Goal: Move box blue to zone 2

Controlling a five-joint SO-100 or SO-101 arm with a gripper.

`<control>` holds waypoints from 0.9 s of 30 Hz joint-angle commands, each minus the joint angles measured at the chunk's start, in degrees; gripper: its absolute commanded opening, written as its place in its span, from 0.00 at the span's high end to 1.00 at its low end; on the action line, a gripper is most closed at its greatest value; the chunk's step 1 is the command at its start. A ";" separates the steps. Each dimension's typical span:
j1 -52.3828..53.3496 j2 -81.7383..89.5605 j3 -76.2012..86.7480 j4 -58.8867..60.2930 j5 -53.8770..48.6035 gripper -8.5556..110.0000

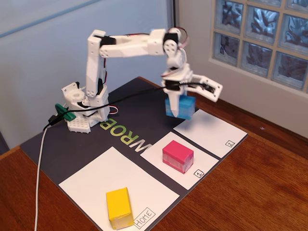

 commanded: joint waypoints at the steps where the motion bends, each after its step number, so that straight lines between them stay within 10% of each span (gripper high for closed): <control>1: -0.62 -1.14 -1.93 -3.60 0.62 0.93; 27: -3.43 -13.97 -1.05 -26.89 3.60 0.93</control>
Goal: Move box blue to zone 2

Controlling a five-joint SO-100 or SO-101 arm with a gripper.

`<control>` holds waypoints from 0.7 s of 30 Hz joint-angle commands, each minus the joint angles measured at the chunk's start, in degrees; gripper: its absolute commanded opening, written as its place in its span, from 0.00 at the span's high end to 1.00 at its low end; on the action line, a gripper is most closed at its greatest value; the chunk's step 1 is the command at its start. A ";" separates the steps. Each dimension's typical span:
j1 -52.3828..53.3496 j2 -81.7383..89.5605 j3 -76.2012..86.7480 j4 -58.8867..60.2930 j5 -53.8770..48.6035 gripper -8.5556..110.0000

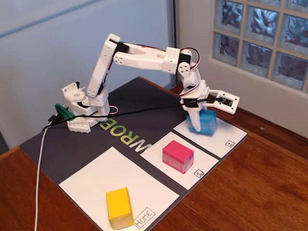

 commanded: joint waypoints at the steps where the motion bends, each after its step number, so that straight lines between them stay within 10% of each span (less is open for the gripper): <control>1: -1.58 0.18 -1.05 -1.85 0.53 0.93; 21: -3.08 -4.04 0.70 -6.06 2.29 0.93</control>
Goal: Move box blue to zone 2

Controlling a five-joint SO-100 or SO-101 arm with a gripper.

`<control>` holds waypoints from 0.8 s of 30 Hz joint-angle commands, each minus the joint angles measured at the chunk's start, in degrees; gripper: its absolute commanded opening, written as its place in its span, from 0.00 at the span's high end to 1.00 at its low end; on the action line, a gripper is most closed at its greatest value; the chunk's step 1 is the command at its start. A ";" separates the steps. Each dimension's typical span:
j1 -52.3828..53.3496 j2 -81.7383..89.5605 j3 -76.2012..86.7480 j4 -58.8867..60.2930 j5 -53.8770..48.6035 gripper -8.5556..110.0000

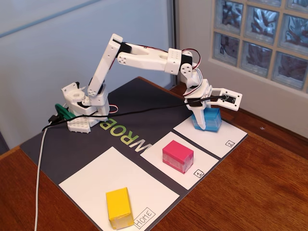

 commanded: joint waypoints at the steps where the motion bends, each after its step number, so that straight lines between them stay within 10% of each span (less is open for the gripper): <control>1: -0.26 -0.79 0.18 -1.32 0.18 0.93; 13: -0.26 -1.41 0.18 -1.76 0.00 0.92; 24: -0.53 -1.32 0.18 -3.34 -3.08 0.66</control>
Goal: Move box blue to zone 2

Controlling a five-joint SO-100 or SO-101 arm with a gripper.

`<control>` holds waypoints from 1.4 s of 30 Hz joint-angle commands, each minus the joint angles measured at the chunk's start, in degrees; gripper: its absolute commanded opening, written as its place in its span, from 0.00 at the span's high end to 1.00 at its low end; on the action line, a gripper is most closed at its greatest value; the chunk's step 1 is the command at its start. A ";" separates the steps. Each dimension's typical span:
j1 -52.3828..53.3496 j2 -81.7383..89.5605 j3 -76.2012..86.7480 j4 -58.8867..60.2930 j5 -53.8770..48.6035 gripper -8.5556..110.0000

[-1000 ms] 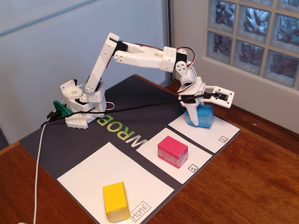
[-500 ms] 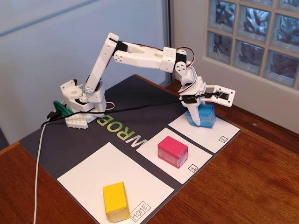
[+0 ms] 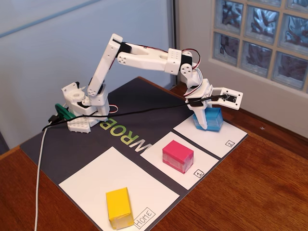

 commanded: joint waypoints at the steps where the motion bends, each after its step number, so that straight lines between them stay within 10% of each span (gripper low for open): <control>1: -0.53 -0.09 0.18 -0.97 -1.41 0.64; 42: -0.35 5.01 -0.70 -2.02 -2.46 0.52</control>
